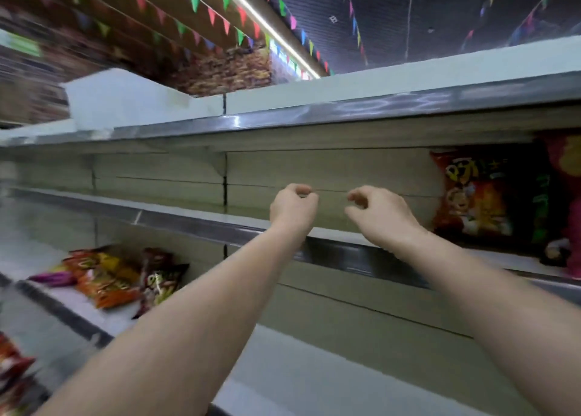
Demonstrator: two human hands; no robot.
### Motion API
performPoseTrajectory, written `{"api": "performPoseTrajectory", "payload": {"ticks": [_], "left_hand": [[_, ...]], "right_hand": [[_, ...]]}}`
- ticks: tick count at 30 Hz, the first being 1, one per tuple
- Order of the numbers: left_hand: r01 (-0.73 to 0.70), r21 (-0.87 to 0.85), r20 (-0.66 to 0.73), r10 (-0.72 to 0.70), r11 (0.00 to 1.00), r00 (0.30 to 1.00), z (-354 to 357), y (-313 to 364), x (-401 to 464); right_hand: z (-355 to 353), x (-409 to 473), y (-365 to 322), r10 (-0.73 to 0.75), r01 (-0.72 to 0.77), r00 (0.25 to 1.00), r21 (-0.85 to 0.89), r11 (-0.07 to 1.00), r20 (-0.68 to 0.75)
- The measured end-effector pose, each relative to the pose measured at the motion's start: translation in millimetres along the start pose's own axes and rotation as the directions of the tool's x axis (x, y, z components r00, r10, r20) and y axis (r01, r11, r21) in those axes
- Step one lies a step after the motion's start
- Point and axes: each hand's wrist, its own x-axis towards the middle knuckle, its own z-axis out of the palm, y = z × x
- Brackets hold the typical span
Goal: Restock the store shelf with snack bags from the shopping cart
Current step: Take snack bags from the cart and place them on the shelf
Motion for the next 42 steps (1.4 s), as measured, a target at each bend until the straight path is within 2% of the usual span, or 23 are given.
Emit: {"api": "performPoseTrajectory", "payload": {"ticks": [4,14,19,25,33,42], "left_hand": [[0.032,0.066,-0.096,-0.026,0.997,0.995,-48,-16,-3],[0.098,0.174,-0.209,-0.06,0.98,0.976,-167,-73,10],[0.17,0.177,-0.289,-0.114,0.969,0.951,-234,-120,31],[0.269,0.171,-0.359,-0.194,0.948,0.913,-328,-191,60],[0.501,0.18,-0.484,-0.368,0.846,0.794,-428,-294,58],[0.709,0.11,-0.611,-0.515,0.697,0.601,-476,-396,48]], "right_hand": [[23,-5,-34,-0.101,0.098,0.994,0.05,0.994,0.052],[122,-7,-139,-0.309,0.273,0.932,0.192,0.943,0.191],[192,-6,-197,-0.38,0.316,0.89,0.262,0.912,0.251],[293,-7,-268,-0.421,0.295,0.839,0.362,0.884,0.345],[425,-27,-329,-0.461,0.219,0.703,0.452,0.865,0.542],[548,-36,-345,-0.47,0.166,0.523,0.456,0.874,0.711]]}}
